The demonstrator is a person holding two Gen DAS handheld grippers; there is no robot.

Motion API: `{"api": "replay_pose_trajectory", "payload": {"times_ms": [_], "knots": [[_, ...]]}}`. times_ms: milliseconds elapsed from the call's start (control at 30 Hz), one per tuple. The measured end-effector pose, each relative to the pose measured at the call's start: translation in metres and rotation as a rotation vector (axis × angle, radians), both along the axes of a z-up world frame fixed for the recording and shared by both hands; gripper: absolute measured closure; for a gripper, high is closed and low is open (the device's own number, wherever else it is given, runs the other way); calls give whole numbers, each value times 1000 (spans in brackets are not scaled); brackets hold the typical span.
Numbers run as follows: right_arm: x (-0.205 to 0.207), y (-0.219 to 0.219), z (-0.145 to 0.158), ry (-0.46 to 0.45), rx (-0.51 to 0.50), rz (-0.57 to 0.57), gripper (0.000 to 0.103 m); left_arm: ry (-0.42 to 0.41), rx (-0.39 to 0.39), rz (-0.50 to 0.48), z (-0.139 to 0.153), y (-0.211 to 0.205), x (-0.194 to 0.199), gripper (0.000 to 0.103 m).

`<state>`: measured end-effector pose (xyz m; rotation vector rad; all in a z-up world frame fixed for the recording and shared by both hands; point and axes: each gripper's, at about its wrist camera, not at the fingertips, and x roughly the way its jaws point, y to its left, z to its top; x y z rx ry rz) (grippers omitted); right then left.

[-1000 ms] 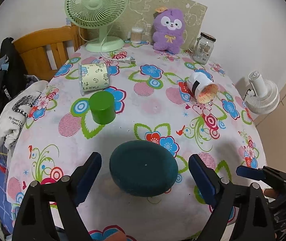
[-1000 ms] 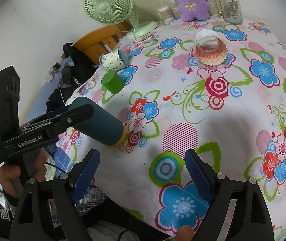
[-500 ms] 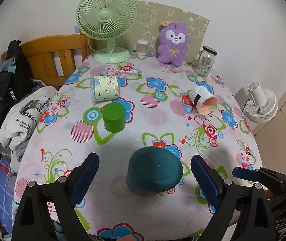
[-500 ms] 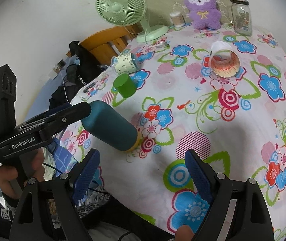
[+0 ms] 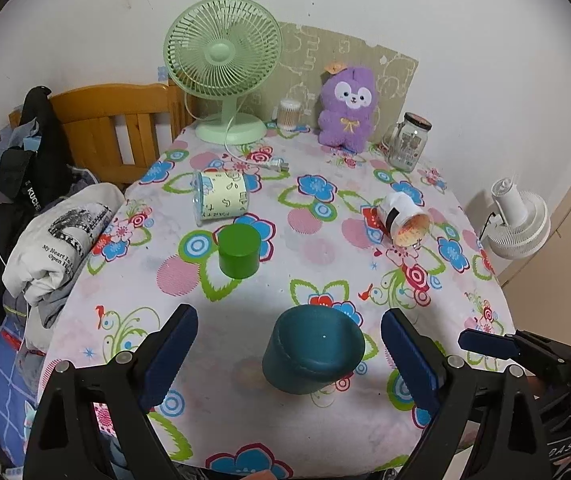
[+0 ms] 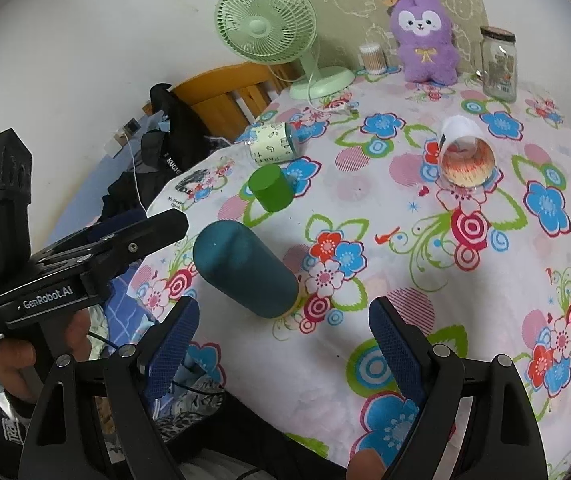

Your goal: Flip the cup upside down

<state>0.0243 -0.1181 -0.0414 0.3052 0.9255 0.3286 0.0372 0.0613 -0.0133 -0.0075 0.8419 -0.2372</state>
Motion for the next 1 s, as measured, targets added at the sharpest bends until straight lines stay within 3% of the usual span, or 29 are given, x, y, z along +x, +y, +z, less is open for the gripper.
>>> {"api": "replay_pose_trajectory", "payload": {"times_ms": [300, 633, 1000], "knots": [[0, -1, 19, -75, -22, -40, 10, -89, -9, 27, 24, 10, -8, 6], [-12, 14, 59, -255, -103, -57, 4, -196, -50, 41, 50, 21, -20, 3], [-20, 18, 91, -354, -126, -78, 2, -298, -70, 40, 76, 26, -33, 0]]}}
